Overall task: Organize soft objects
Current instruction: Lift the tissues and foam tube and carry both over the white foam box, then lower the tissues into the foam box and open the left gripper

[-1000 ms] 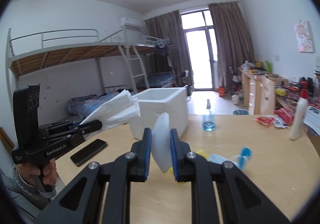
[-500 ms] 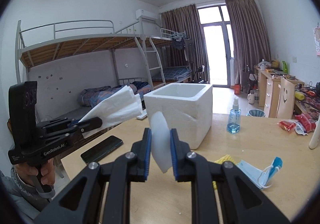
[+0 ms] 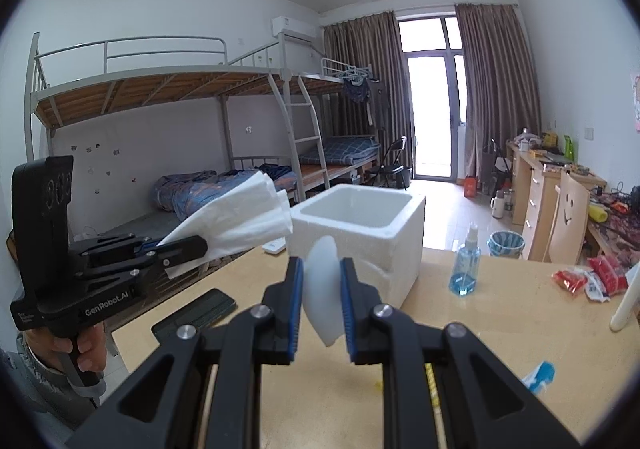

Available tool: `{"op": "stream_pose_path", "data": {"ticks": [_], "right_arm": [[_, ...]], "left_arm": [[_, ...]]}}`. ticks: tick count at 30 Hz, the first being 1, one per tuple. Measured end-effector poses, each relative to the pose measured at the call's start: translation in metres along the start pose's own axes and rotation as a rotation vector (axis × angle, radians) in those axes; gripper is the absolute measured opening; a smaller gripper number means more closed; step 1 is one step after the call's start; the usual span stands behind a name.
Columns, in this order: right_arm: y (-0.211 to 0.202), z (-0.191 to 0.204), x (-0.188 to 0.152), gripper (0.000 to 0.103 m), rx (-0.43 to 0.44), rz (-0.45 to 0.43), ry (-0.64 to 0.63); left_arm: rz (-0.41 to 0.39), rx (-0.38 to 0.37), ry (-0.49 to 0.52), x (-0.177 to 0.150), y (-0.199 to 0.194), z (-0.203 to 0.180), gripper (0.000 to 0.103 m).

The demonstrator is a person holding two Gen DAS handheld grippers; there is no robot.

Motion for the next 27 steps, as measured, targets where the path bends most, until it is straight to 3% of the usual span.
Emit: {"op": "stream_pose_path", "data": {"ticks": [3, 27], "right_arm": [[0.004, 0.000, 0.009, 0.021, -0.016, -0.007, -0.011], [0.076, 0.004, 0.048, 0.021, -0.051, 0.027, -0.076]], "left_arm": [[0.006, -0.027, -0.021, 0.006, 0.004, 0.005, 0.009], [0.043, 0.030, -0.024, 0.050, 0.069, 0.059, 0.008]]}}
Point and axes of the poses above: each gripper's, at about its wrist camera, not at the fingertips, and y roughly the way its jaws point, z to its left, x to its top, the point moved 6 cm from there along y, roughly the way its jaws point, and after that the axes turned 14 degrees about -x, right-handed, at the moved point
